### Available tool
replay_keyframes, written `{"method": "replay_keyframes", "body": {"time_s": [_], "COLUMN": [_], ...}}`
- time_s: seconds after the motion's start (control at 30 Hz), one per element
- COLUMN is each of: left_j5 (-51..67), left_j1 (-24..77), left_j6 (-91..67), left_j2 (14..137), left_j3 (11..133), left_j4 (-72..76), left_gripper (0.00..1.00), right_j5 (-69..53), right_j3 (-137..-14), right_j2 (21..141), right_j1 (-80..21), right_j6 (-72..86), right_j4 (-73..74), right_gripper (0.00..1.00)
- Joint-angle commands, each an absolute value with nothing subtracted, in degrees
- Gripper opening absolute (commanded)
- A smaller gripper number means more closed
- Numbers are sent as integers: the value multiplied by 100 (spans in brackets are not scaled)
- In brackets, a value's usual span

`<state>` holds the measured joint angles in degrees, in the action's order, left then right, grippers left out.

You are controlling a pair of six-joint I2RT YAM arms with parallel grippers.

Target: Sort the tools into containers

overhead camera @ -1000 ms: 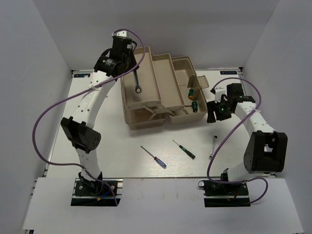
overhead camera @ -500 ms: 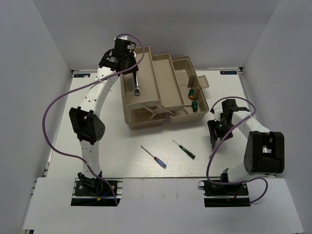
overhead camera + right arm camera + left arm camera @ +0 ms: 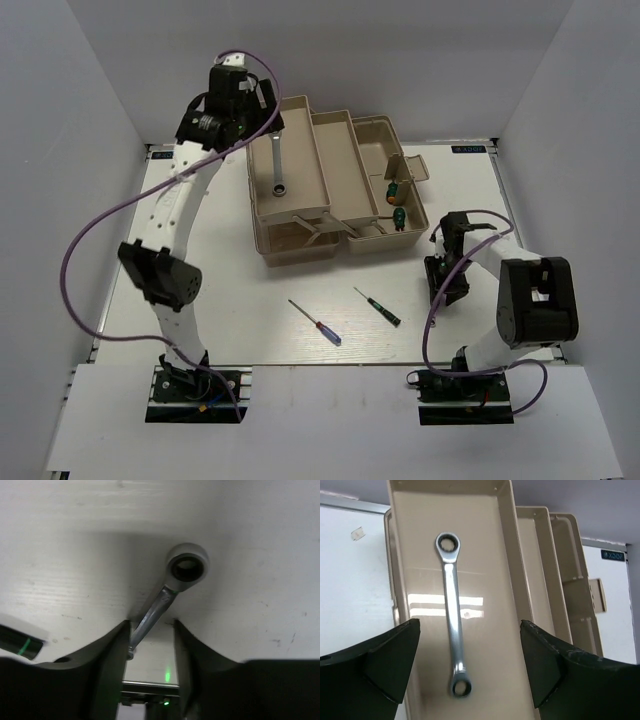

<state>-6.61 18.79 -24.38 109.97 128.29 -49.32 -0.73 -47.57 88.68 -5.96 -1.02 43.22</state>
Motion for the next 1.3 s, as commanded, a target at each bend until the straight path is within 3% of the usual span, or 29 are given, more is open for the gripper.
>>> {"method": "replay_keyframes", "body": {"time_s": [0.0,0.07,0.23,0.3,0.43,0.63,0.67,0.83,0.93,1.27], "left_j5": [-694,-694,-519,-292,88,369,369,693,896,422], "left_j1": [1942,1942,1995,2057,2180,2452,2504,2681,2882,3743], "left_j6": [-2259,-2259,-2311,-2312,-2172,-2319,-2425,-2645,-2751,-3840], "left_j2": [9819,9267,8176,7842,7121,6470,6408,6275,6521,7373], "left_j3": [12421,11815,10174,9662,8290,7024,6909,6399,6275,6539], "left_j4": [-5158,-5220,-5413,-5536,-5800,-6178,-6179,-6074,-5889,-5802], "left_gripper": [92,92,92,92,87,85,83,83,82,76], "right_j5": [-26,-26,-158,-158,-237,-1563,-2217,-3180,-3769,-4017], "right_j3": [-4728,-4833,-4904,-4983,-5185,-5841,-5975,-6986,-7522,-11625], "right_j2": [9429,9536,9633,9537,8958,7218,7146,7110,7470,10395], "right_j1": [-659,-668,-642,-615,-589,-536,-510,-615,-843,-2188], "right_j6": [824,1045,1335,1327,968,-287,-403,-458,-54,1502], "right_j4": [4157,4192,4034,4034,4122,4244,4297,4291,3640,2654], "right_gripper": [43,36,6,0,0,0,0,0,0,0]}}
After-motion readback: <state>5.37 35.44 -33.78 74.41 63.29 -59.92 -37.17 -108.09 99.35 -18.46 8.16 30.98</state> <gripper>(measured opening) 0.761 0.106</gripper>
